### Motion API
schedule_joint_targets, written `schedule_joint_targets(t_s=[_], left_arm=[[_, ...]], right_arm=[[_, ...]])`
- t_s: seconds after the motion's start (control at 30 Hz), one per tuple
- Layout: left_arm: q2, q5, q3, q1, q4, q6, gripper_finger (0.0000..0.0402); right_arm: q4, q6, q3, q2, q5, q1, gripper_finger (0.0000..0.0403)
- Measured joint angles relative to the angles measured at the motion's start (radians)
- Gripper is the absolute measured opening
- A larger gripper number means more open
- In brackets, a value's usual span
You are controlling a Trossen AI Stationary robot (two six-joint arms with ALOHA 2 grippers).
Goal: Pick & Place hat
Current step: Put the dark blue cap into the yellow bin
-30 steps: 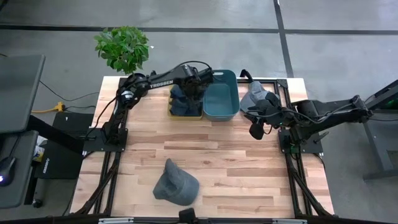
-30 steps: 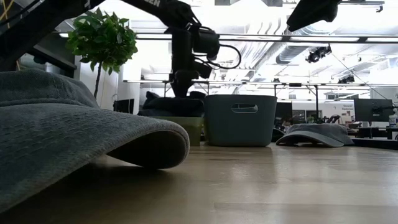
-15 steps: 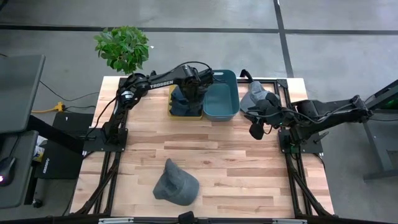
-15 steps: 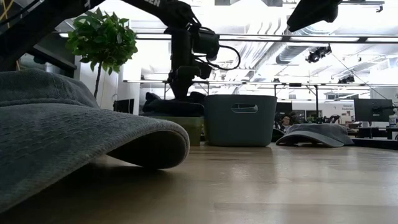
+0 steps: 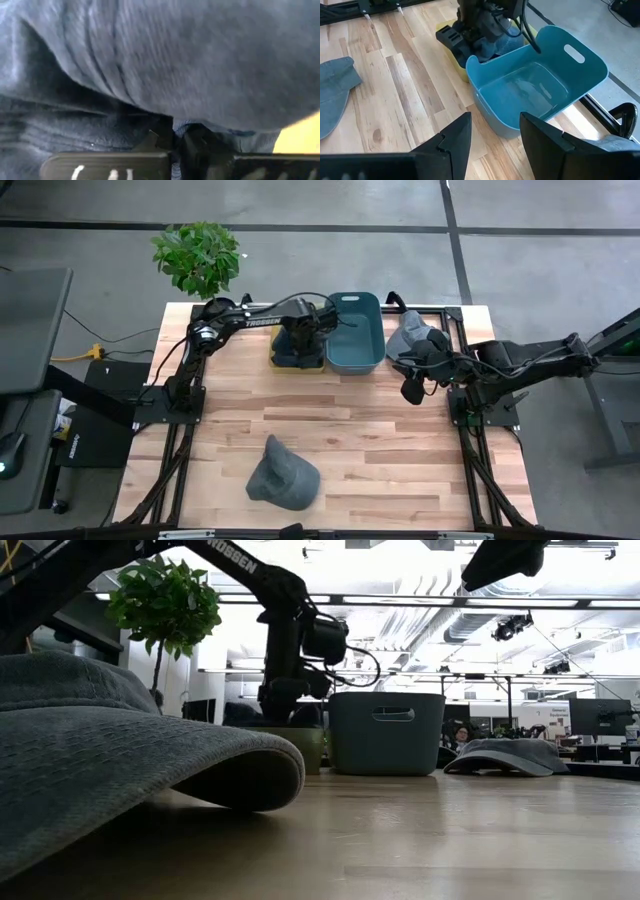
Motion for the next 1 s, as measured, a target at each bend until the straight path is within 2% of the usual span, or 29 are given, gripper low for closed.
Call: schedule_joint_targets(t_s=[0.6, 0.73, 1.0], left_arm=[[0.000, 0.014, -0.008, 0.001, 0.017, -0.002, 0.0009], [0.000, 0.019, 0.011, 0.000, 0.008, 0.004, 0.0050], [0.002, 0.021, 0.118, 0.000, -0.070, 0.050, 0.0172]], right_arm=[[-0.002, -0.001, 0.000, 0.000, 0.000, 0.000, 0.0162], [-0.002, -0.001, 0.000, 0.000, 0.000, 0.000, 0.0161], [-0.002, -0.001, 0.000, 0.000, 0.000, 0.000, 0.0161]])
